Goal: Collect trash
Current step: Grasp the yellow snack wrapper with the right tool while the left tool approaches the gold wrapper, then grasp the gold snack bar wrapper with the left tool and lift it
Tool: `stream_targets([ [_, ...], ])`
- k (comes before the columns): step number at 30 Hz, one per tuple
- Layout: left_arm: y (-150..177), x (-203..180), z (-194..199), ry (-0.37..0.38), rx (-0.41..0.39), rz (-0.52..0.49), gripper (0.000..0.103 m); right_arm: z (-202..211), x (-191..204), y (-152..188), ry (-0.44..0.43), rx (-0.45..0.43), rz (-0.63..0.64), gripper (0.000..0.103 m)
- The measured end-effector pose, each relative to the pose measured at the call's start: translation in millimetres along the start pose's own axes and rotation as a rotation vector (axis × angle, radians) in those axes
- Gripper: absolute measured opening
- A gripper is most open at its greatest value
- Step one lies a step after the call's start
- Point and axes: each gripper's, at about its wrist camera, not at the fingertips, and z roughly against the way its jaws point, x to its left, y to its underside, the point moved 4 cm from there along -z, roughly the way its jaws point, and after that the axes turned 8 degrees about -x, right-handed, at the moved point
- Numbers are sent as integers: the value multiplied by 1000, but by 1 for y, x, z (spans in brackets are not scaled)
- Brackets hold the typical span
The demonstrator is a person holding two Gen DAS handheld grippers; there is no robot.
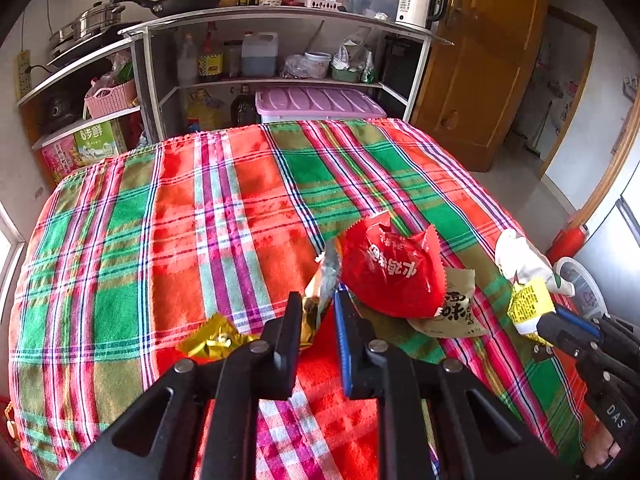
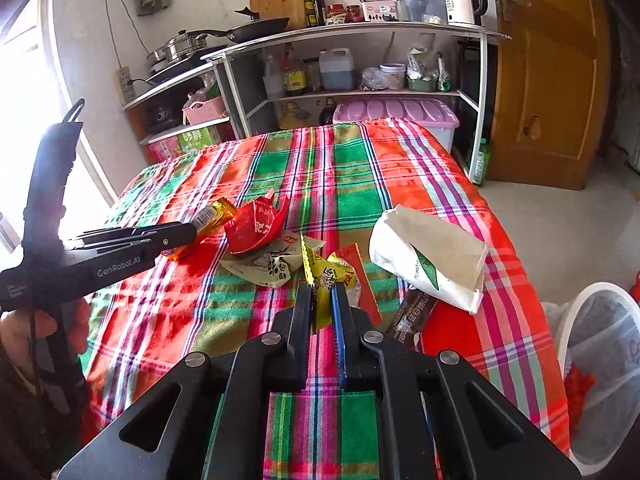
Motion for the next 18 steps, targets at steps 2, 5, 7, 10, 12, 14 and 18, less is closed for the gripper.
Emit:
stream_targets([
  [2,0,1,-3,-4,1,12,43,1,0,1,-4,0,0,10],
  [5,-2,-1,-5,-15,-19,-9,71,1,1,2,-6,3,-2,10],
  [7,-3,-2,-10,-15,-11,-14,71,1,2,2,-8,0,1,10],
  [10,-5,-1,-16,-15,-7,-13,67,0,3,3,-7,2,4,10],
  [12,-4,-1,-20,-19,8,-17,55,-1,3,3,-9,5,6,10],
  [14,-2,0,-24,-25,27,-14,41,-2,3,3,-7,8,7,10],
  [18,1,1,-25,-25,36,-14,26,-3,2,3,-7,7,5,10],
])
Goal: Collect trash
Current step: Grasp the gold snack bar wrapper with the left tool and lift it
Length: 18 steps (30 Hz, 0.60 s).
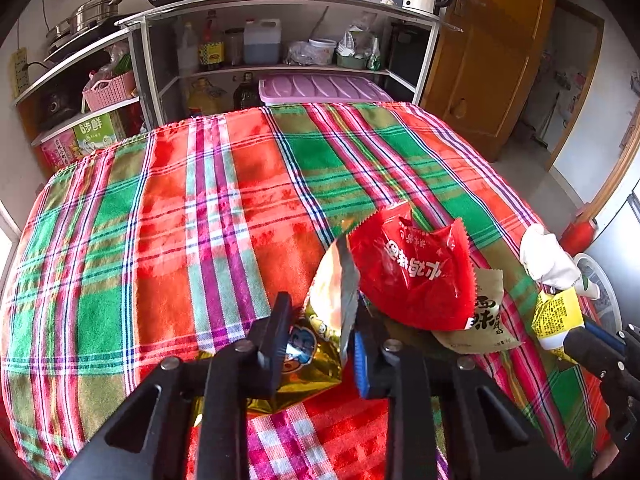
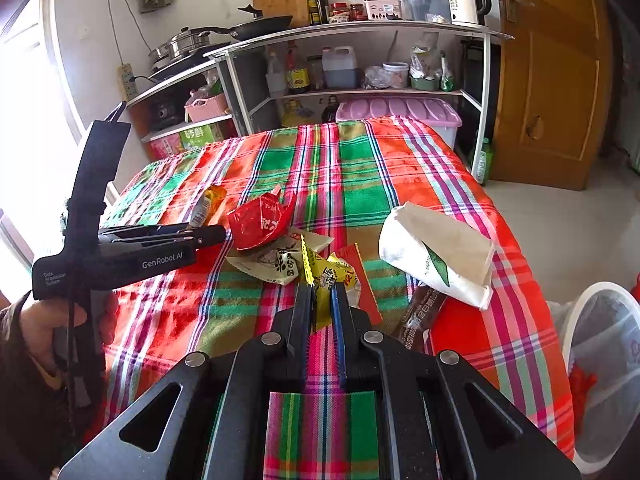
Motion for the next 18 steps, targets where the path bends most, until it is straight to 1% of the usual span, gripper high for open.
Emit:
stream_targets([
  [1,0,0,1,2,-3,-3,20,0,0,0,-1,-1,0,10],
  [4,-1,-1,6,-4,-20,-9,11,1,0,1,1,-3,-4,10],
  [9,-5,0,25,-3,-58,1,10,8,-1,1,-10,-20,-11,10],
  [12,-6,-5,39,21,-77,-3,10,14,-2,1,-21,-33,-22,10],
  [18,-7,-27,67,82,-113,-37,10,29,-3,0,-41,-63,-38,10],
])
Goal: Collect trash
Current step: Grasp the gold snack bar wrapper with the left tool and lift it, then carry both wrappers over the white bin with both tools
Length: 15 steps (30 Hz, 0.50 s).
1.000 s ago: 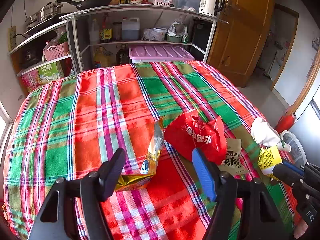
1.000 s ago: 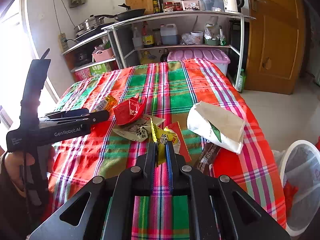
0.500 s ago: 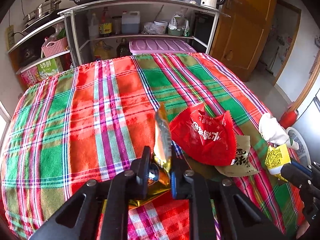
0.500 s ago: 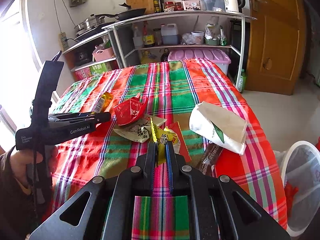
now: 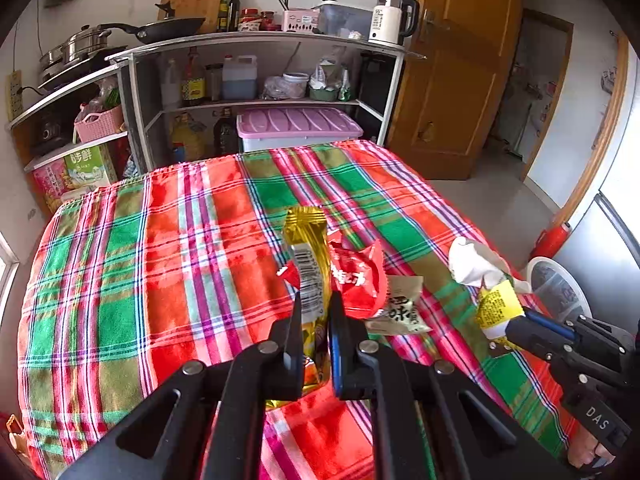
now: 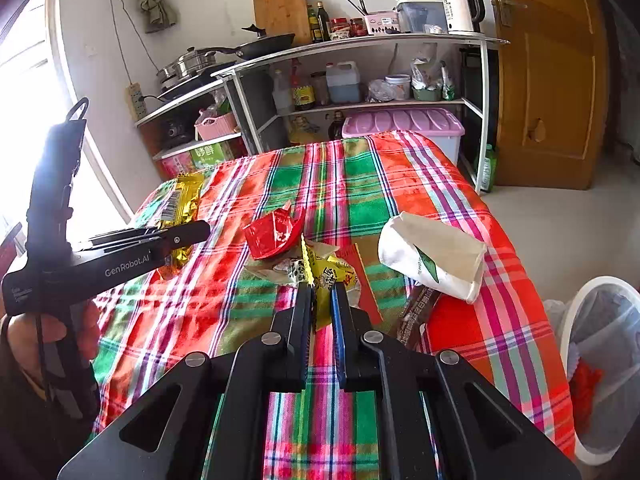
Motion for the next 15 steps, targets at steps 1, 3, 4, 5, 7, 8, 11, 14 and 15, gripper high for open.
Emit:
stream_targets([
  [1,-1,-6,3,8,-5,-9,10,2,0,0,2,-5,-1,10],
  [3,-3,-16,9,25,-13,-24,10,8,0,-1,2,-15,-5,10],
  [4,-3,-21,12,34,-18,-32,10,11,-1,-1,3,-22,-7,10],
  [5,-4,-26,15,43,-20,-41,10,16,-3,-1,8,-30,-9,10],
  [7,-4,-37,19,61,-24,-53,10,24,-5,-2,11,-40,-14,10],
  [8,-4,-43,20,75,-23,-58,10,29,-7,-2,15,-48,-17,10],
  [11,-5,-59,21,102,-23,-69,10,44,-12,-4,33,-71,-16,10],
  [14,-5,-76,21,125,-23,-85,10,58,-19,-6,66,-92,-14,10],
  [15,-5,-82,22,136,-24,-90,10,63,-22,-7,74,-98,-16,10],
])
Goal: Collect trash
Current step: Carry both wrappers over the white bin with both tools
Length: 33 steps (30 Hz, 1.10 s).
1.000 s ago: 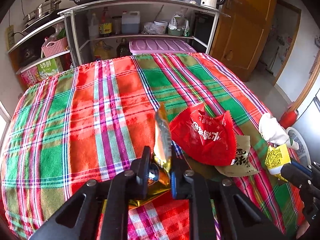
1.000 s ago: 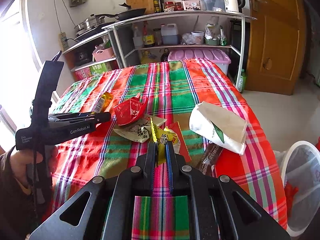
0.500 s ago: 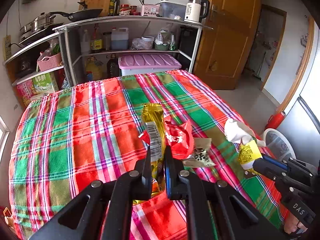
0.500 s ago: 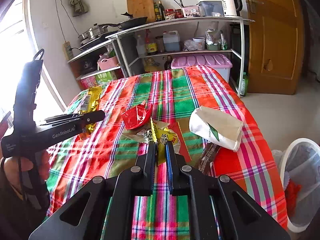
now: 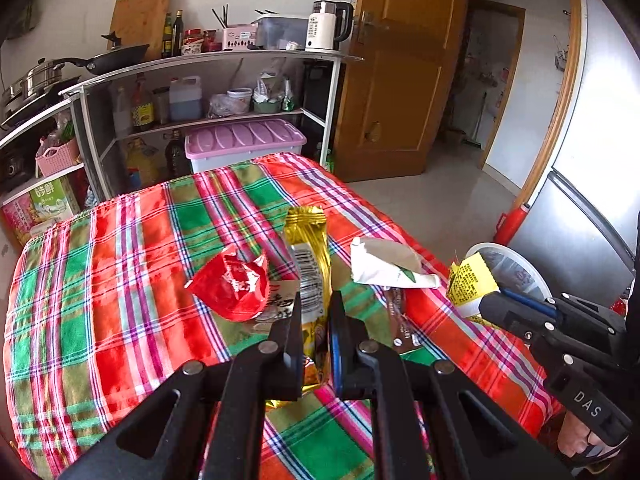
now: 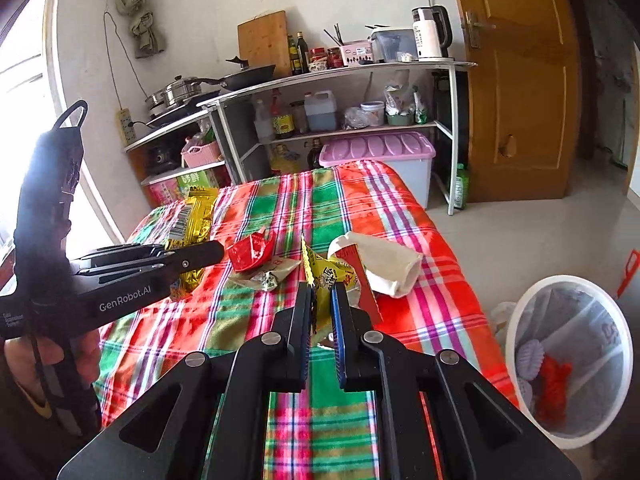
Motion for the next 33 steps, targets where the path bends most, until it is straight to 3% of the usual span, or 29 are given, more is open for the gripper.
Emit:
stream_targets([
  [11,-2,-73,-12,95,1,-76,10,44,-49,-4,166,-55,-24,10],
  [33,7,-227,-60,295,64,-202,10,119,-174,26,452,-51,-144,10],
])
